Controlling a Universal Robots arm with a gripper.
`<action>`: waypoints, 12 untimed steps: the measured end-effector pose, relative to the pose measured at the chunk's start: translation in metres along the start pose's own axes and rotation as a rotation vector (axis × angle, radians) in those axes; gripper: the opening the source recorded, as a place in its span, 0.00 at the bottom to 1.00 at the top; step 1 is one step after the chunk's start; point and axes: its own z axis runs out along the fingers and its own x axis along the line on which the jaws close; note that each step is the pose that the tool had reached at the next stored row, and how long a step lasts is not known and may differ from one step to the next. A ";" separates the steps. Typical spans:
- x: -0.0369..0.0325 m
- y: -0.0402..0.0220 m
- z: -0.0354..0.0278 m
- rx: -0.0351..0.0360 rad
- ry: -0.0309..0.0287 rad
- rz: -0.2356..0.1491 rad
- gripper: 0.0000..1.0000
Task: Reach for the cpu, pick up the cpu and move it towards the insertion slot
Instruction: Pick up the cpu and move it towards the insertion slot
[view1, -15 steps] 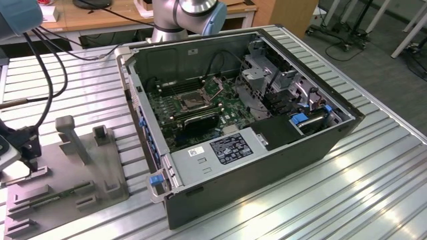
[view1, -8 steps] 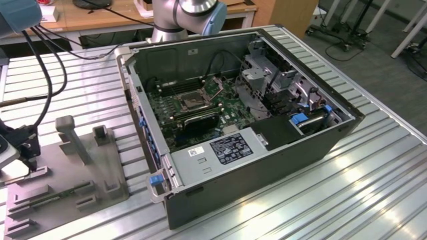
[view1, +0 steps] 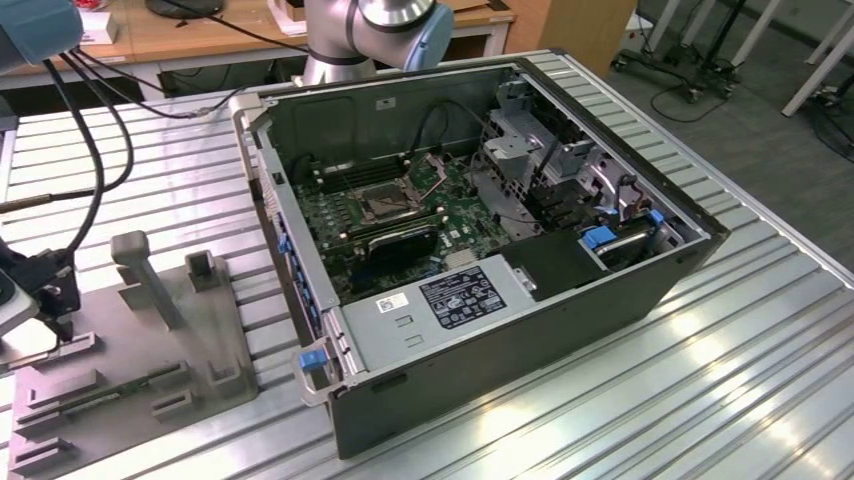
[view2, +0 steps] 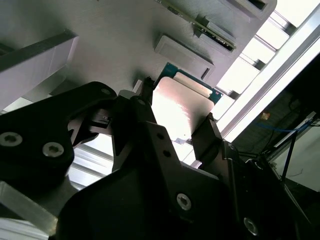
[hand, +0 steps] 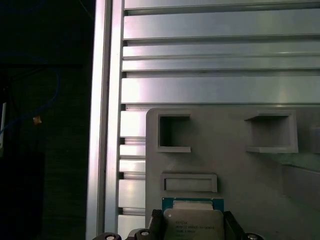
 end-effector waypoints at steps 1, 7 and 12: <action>0.0000 0.0000 -0.0002 0.0000 0.0001 0.000 0.55; 0.0000 0.0001 -0.0014 0.0000 -0.0001 0.000 0.55; 0.0000 0.0001 -0.0023 0.0000 0.0001 0.000 0.55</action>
